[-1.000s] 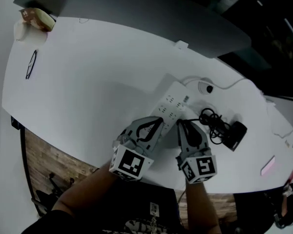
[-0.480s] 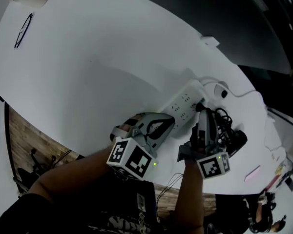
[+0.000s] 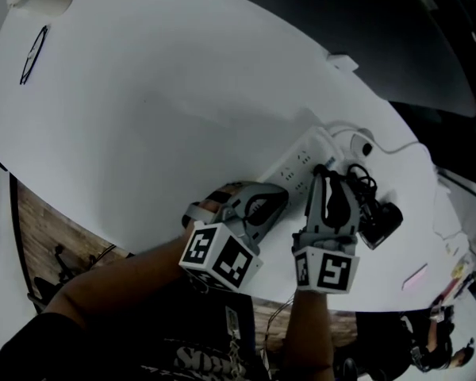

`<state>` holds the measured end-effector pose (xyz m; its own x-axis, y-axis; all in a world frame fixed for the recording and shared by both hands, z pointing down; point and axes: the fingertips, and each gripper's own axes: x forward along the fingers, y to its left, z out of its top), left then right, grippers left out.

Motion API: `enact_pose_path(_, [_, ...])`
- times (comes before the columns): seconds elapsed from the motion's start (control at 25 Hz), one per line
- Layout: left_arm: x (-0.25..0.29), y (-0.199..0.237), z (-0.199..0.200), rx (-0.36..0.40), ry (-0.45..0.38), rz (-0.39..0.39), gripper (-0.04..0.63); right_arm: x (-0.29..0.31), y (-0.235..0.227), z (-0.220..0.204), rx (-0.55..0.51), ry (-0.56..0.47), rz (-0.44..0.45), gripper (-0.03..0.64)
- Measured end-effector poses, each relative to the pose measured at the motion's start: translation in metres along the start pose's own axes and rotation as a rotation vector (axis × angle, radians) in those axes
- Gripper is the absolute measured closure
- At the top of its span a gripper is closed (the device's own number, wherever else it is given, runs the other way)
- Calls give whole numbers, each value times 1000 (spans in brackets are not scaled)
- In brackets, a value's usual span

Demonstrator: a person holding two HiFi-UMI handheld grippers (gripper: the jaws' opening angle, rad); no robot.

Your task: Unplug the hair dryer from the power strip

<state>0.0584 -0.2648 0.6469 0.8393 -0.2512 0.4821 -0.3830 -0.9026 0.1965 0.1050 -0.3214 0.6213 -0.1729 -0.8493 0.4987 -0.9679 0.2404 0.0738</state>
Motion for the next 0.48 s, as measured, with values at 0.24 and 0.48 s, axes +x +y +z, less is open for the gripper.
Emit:
enact_pose_path(0.24, [3,0,-2,18,45,-6,569,4,11,-2,-67,-38,-2,515])
enact_pose_path(0.48, [5,2,-6,5,64,-10,569,3,9,-6,32,-73,21,514])
